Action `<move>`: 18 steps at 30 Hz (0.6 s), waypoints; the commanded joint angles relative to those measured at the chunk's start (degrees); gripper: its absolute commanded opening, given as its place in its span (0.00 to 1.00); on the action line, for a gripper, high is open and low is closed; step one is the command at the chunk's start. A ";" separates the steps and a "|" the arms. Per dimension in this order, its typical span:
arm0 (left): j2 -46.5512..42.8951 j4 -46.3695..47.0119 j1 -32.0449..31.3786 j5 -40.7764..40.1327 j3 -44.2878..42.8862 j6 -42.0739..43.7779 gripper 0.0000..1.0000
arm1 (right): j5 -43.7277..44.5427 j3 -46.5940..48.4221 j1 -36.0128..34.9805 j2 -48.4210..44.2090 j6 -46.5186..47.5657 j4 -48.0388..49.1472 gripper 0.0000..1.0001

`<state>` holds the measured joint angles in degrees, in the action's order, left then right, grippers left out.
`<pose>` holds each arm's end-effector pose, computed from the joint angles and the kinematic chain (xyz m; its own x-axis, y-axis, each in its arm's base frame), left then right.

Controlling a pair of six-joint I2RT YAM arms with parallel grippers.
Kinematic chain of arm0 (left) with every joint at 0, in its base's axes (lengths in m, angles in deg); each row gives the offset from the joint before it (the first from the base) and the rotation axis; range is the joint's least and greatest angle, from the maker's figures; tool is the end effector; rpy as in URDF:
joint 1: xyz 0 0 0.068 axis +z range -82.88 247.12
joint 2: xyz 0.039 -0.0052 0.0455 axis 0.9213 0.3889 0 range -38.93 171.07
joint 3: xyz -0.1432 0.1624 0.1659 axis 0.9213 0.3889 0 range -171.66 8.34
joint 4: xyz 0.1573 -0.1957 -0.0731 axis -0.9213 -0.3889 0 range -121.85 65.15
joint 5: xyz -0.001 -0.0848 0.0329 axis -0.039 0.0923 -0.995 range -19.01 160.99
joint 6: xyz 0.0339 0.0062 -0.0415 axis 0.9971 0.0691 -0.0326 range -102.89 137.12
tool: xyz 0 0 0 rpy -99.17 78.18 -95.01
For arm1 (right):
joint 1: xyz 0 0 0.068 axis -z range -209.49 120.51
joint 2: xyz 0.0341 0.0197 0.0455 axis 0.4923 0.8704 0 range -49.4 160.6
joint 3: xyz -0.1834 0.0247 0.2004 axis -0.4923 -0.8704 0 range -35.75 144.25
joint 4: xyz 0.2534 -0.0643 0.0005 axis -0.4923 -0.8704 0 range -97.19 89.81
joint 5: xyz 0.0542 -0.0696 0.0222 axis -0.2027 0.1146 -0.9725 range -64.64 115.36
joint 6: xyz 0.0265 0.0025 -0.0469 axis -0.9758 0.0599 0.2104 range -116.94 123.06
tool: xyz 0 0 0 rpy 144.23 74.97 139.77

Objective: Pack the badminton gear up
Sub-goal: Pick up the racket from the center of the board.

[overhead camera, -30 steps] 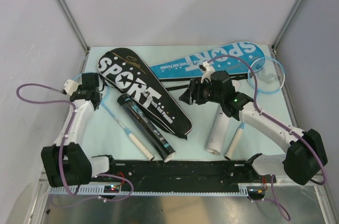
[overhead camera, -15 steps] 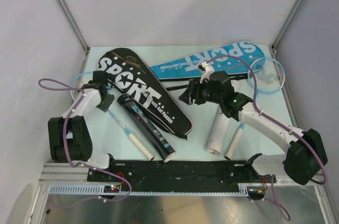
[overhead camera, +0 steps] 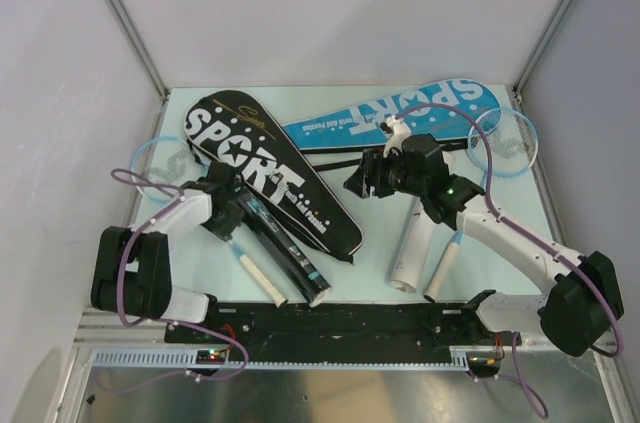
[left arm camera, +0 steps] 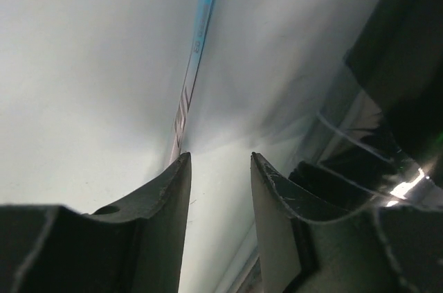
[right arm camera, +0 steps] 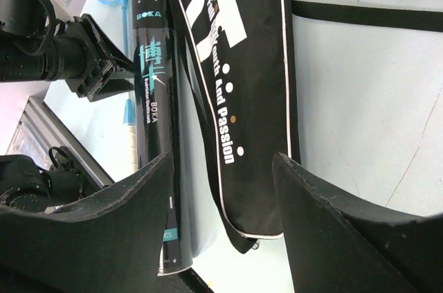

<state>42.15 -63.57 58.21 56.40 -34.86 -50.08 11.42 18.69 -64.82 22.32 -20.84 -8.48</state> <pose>0.2330 -0.0274 0.1656 -0.4575 -0.8313 -0.3157 -0.8502 0.5129 -0.1185 0.2291 0.1729 0.3018 -0.6212 0.0418 -0.7825 -0.5325 0.7102 0.4606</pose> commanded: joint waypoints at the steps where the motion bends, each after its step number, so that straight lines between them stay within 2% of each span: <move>1: -4.29 -0.30 -0.33 -2.77 1.61 -2.50 0.44 | 1.70 -0.13 0.64 -2.12 1.88 -0.90 0.64; 10: -13.07 -0.66 -0.32 -6.68 1.89 -1.48 0.44 | 1.36 -0.34 0.81 -2.13 1.31 -0.16 0.64; 18: -12.17 -1.39 -0.34 -7.14 5.94 -2.74 0.44 | 1.63 -0.38 0.71 -2.40 1.21 -0.46 0.64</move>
<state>29.42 -63.85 58.12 52.20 -30.54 -50.94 12.10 18.47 -64.15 21.65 -20.25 -9.73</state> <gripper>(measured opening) 0.440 0.641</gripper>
